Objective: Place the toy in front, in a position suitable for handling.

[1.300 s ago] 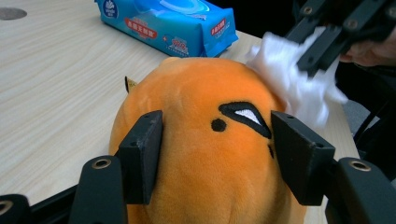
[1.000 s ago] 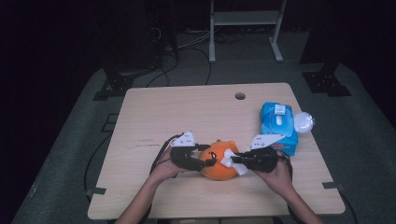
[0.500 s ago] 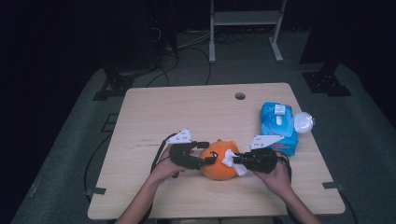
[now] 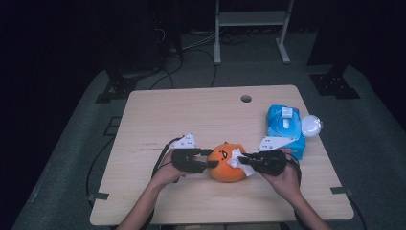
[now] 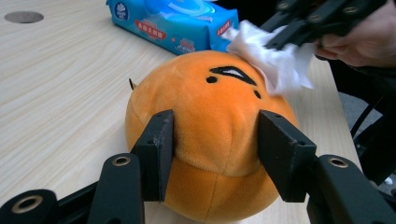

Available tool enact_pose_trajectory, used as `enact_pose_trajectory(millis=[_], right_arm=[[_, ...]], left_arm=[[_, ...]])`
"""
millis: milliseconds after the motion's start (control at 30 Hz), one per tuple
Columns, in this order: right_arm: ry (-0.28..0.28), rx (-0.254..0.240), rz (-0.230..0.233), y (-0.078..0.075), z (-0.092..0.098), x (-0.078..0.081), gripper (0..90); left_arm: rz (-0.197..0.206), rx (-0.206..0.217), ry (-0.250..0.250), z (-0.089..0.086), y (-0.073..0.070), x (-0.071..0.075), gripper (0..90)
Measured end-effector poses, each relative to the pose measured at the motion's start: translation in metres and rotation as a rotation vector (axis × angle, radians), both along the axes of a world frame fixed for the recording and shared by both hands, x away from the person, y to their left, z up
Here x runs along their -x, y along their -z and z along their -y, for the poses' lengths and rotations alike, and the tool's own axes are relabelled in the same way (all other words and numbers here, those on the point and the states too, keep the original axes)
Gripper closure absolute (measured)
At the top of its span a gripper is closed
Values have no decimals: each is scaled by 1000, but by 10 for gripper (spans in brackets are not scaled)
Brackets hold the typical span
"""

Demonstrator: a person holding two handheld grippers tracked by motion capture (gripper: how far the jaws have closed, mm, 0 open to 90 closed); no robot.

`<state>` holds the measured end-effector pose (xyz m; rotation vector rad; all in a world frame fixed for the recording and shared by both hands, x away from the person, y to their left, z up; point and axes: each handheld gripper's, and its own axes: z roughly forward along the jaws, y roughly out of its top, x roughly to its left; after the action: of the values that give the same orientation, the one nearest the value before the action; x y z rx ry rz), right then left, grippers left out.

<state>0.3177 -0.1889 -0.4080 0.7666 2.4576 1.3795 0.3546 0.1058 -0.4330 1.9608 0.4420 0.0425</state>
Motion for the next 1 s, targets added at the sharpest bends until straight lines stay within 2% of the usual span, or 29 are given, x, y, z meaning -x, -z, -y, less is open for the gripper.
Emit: enact_pose_trajectory(millis=[33, 67, 100, 133, 167, 200, 233, 267, 367, 400, 500, 533, 633, 667, 733, 867, 1000], right_arm=[[0, 0, 0, 0, 0, 0, 826], [-35, 9, 28, -5, -10, 3, 826], [-35, 9, 28, -5, -10, 3, 826], [-70, 31, 45, -6, -24, 6, 825], [-70, 31, 45, -6, -24, 6, 825], [-102, 57, 60, -5, -35, 7, 825], [-102, 57, 60, -5, -35, 7, 825], [-110, 78, 72, -5, -39, 8, 825], [-109, 87, 69, -4, -36, 8, 825], [-108, 113, 68, -2, -29, 10, 825], [-93, 121, 54, 1, -19, 10, 825], [-69, 110, 45, 1, -9, 8, 825], [-38, 97, 55, -2, -2, 4, 825], [-15, 66, 53, -4, 3, -4, 825], [-4, 56, 41, -4, 5, -8, 825], [-17, -10, -42, 9, 9, -21, 824], [-25, -15, -60, 12, 10, -17, 824]], left_arm=[[0, 0, 0, 0, 0, 0, 477], [3, 0, 2, 2, 0, 0, 476], [3, 1, 1, 3, 0, 1, 476], [3, -1, -2, 5, 1, 1, 468], [3, -1, -2, 5, 1, 1, 466], [3, -5, -5, 5, 1, 1, 465], [4, -8, -7, 4, 1, 0, 465], [1, -7, -9, 3, 2, 0, 462], [-15, 2, -15, 0, 4, -2, 461], [-14, 4, -14, 0, 5, -2, 459], [-11, 4, -14, 0, 5, -3, 459], [-7, -1, -10, 1, 4, -3, 459], [-3, -6, -2, 2, 4, -2, 460], [-3, -6, -2, 1, 4, -1, 459], [-6, -5, 0, 1, 4, -2, 459], [-6, -6, -9, -1, 5, -3, 449], [1, -14, -34, -3, 4, -5, 451]])
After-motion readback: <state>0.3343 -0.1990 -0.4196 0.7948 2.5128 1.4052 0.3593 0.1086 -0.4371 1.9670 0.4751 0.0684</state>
